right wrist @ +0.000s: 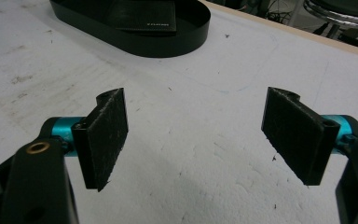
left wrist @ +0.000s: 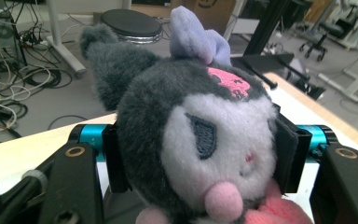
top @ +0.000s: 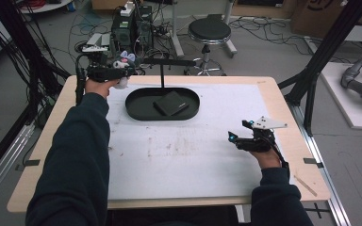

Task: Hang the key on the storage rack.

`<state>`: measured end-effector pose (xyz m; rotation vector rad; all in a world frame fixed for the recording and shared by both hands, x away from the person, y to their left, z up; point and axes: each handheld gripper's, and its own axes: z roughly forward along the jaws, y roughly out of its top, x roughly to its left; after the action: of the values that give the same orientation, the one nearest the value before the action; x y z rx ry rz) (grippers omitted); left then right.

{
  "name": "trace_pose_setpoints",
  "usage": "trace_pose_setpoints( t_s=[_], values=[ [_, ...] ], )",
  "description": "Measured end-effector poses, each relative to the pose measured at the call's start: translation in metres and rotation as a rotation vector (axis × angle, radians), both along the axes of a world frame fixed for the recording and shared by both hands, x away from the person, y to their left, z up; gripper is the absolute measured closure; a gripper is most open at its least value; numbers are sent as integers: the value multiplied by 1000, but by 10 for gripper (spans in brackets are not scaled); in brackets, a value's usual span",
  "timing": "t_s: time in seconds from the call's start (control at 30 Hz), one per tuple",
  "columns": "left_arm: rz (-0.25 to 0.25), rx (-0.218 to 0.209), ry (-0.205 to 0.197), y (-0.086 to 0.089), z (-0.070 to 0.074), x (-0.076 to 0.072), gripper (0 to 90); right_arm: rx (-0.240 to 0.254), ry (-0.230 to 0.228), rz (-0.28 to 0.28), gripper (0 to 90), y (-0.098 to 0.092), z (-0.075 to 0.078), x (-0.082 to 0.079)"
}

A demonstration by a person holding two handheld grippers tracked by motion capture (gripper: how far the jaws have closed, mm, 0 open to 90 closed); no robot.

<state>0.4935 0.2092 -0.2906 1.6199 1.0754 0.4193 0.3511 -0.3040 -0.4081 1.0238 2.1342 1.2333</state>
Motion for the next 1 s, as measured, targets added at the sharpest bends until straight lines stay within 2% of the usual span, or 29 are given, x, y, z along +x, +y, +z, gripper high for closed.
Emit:
trace_pose_setpoints(
  t_s=[0.1,0.3,0.47,0.6,0.67,0.83,0.87,0.93,1.0],
  values=[
    [11,-24,-6,-2,2,5,374,0,0,1,231,0,0,0],
    [64,-11,-8,-1,3,13,374,2,-3,3,231,-1,0,0],
    [107,4,-5,7,-9,9,373,5,-2,0,231,-3,-1,-1],
    [146,5,4,19,-27,0,373,5,2,-1,231,-4,-1,-1],
    [147,30,16,20,-34,-2,373,4,-2,2,231,-3,-1,-1],
    [155,117,27,12,-46,-4,373,3,6,4,231,-1,-1,-2],
    [158,148,35,9,-47,-3,373,3,6,4,231,-1,-1,-2],
    [147,237,63,4,-51,-1,374,2,5,2,231,-1,-1,-2],
    [134,275,75,-2,-56,2,373,1,2,5,231,-2,-1,-1]
  ],
)
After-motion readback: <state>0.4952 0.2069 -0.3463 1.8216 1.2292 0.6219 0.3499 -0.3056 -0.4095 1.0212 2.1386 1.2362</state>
